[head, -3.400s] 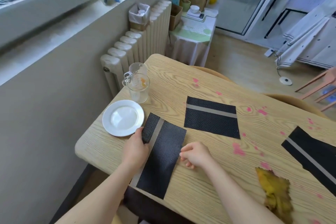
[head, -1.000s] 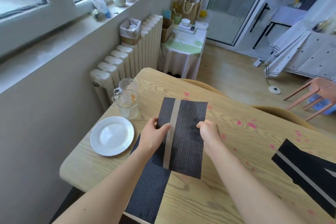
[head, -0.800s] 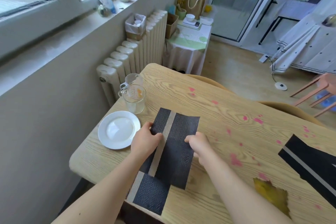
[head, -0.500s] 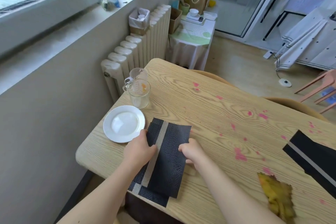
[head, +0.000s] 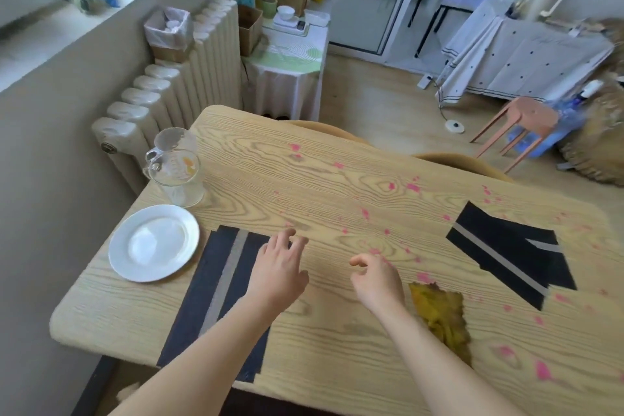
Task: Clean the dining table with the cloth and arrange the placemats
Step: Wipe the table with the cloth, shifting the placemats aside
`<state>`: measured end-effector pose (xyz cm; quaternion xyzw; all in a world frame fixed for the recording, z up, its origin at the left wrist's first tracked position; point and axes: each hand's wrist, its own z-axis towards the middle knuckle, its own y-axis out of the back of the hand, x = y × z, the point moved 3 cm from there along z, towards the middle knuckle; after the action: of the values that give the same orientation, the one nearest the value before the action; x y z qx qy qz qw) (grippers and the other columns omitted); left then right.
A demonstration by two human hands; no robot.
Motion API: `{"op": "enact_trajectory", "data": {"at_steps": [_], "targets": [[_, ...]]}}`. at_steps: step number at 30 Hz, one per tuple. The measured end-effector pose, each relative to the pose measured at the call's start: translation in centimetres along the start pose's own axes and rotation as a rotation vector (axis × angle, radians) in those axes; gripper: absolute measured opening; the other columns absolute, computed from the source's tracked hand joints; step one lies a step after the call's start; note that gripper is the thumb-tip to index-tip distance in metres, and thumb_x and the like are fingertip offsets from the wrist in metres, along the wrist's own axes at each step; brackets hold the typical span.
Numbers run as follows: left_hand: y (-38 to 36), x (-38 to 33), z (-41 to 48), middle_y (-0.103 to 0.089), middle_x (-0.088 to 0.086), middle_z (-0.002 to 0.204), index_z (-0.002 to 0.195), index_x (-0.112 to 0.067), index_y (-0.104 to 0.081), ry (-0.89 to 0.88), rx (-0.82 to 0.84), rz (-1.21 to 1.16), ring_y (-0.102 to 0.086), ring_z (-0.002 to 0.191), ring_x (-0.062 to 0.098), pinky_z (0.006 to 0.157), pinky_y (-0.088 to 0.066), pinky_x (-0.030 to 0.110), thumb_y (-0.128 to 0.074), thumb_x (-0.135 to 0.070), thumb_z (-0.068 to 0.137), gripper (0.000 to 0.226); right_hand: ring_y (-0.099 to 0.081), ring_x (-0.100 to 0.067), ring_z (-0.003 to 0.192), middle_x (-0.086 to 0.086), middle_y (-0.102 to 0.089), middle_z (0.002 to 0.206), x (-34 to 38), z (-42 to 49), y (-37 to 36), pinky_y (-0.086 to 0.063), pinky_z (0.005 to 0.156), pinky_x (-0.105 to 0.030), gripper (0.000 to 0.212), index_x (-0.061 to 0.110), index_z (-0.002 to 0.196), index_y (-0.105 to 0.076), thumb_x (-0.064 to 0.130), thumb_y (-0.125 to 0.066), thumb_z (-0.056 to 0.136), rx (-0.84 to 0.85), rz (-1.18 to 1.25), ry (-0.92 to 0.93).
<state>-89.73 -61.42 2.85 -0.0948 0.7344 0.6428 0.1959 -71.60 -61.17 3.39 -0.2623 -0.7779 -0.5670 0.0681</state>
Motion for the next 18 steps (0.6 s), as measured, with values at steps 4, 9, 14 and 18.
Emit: {"op": "enact_trajectory", "data": {"at_steps": [4, 9, 14, 18], "targets": [[-2.6, -5.1, 1.1, -0.026, 0.001, 0.148, 0.139, -0.024, -0.034, -0.100, 0.082, -0.002, -0.031, 0.132, 0.021, 0.107, -0.026, 0.031, -0.053, -0.028, 0.088, 0.055, -0.055, -0.017, 0.107, 0.007, -0.055, 0.124, -6.4, 0.1, 2.8, -0.049, 0.078, -0.028, 0.032, 0.029, 0.117, -0.062, 0.013, -0.054, 0.090, -0.089, -0.086, -0.064], [-5.3, -9.0, 1.4, -0.026, 0.001, 0.147, 0.140, -0.024, -0.033, -0.148, 0.172, -0.013, -0.032, 0.131, 0.022, 0.108, -0.028, 0.032, -0.054, -0.028, 0.087, 0.056, -0.043, -0.017, 0.117, 0.007, -0.049, 0.124, -12.6, -0.8, 3.7, -0.046, 0.085, -0.029, 0.040, 0.030, 0.129, -0.055, 0.027, -0.056, 0.089, -0.084, -0.236, -0.080], [-5.9, -8.6, 0.7, -0.027, 0.000, 0.147, 0.140, -0.024, -0.034, -0.129, 0.188, -0.057, -0.032, 0.132, 0.021, 0.106, -0.029, 0.032, -0.053, -0.026, 0.087, 0.056, -0.034, -0.018, 0.122, 0.005, -0.034, 0.132, -10.9, -2.2, 1.2, -0.046, 0.090, -0.029, 0.057, 0.030, 0.144, -0.038, 0.024, -0.054, 0.090, 0.036, -0.299, 0.153], [-8.9, -14.0, 2.9, -0.033, -0.001, 0.143, 0.138, -0.023, -0.036, -0.042, 0.186, -0.054, -0.037, 0.128, 0.020, 0.105, -0.033, 0.029, -0.052, -0.022, 0.087, 0.054, -0.032, -0.018, 0.124, 0.005, -0.031, 0.133, -14.7, 0.1, 1.3, -0.049, 0.085, -0.032, 0.055, 0.036, 0.141, -0.039, 0.018, -0.051, 0.091, 0.152, -0.219, 0.325]]}}
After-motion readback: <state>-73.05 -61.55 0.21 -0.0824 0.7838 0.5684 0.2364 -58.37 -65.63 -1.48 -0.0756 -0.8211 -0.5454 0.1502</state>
